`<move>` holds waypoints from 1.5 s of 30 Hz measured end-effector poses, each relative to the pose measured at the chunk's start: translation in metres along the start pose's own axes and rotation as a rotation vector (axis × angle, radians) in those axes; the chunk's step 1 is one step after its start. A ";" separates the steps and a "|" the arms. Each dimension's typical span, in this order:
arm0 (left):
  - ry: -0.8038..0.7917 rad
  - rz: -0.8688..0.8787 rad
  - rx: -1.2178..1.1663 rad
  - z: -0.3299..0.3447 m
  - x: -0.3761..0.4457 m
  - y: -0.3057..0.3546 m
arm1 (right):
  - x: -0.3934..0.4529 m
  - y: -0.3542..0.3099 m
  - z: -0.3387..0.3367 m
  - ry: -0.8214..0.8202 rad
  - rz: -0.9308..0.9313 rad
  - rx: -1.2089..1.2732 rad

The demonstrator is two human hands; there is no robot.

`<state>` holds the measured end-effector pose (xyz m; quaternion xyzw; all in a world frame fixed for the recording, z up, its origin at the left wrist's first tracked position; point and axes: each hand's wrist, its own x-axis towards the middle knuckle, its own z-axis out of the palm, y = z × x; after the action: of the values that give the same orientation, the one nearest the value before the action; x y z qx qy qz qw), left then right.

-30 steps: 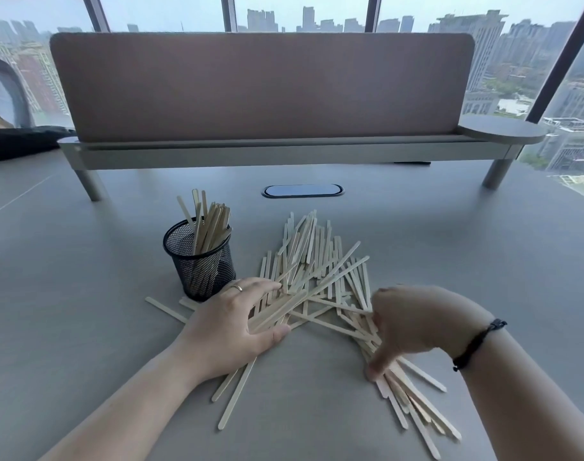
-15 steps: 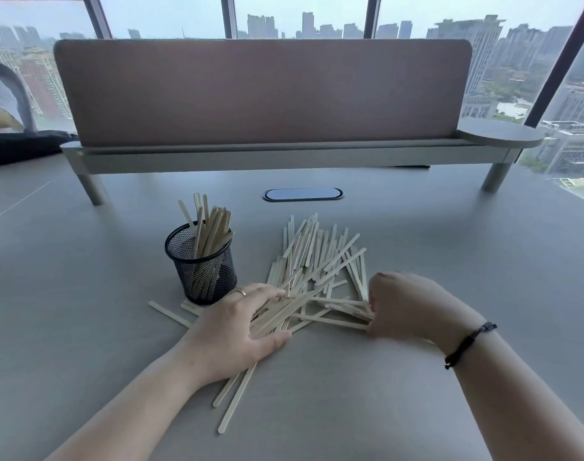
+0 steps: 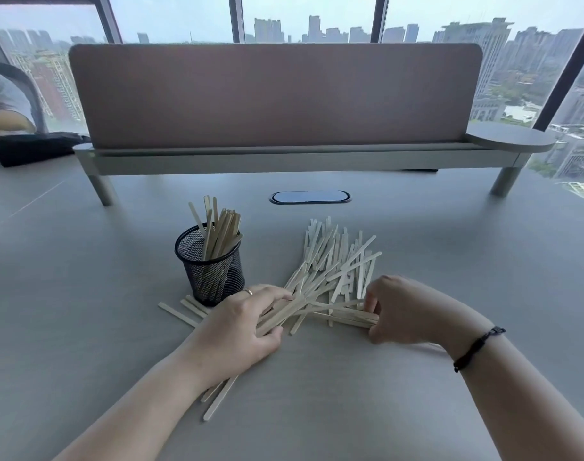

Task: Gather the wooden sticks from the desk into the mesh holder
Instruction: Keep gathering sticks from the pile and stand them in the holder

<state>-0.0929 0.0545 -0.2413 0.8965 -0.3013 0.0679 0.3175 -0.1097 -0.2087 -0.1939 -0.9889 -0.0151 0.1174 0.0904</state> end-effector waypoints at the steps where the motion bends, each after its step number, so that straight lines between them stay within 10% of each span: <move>1: 0.008 -0.002 0.007 0.001 0.000 -0.001 | 0.001 0.000 0.001 0.009 -0.004 -0.003; 23: 0.135 -0.178 0.443 0.011 0.003 0.003 | 0.010 -0.017 0.018 0.101 -0.274 0.109; 45: 0.171 -0.061 0.333 0.005 0.005 -0.006 | 0.012 -0.022 0.031 0.333 -0.349 0.254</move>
<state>-0.0861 0.0527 -0.2465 0.9365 -0.2304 0.1829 0.1911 -0.1056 -0.1815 -0.2222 -0.9577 -0.1554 -0.0631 0.2340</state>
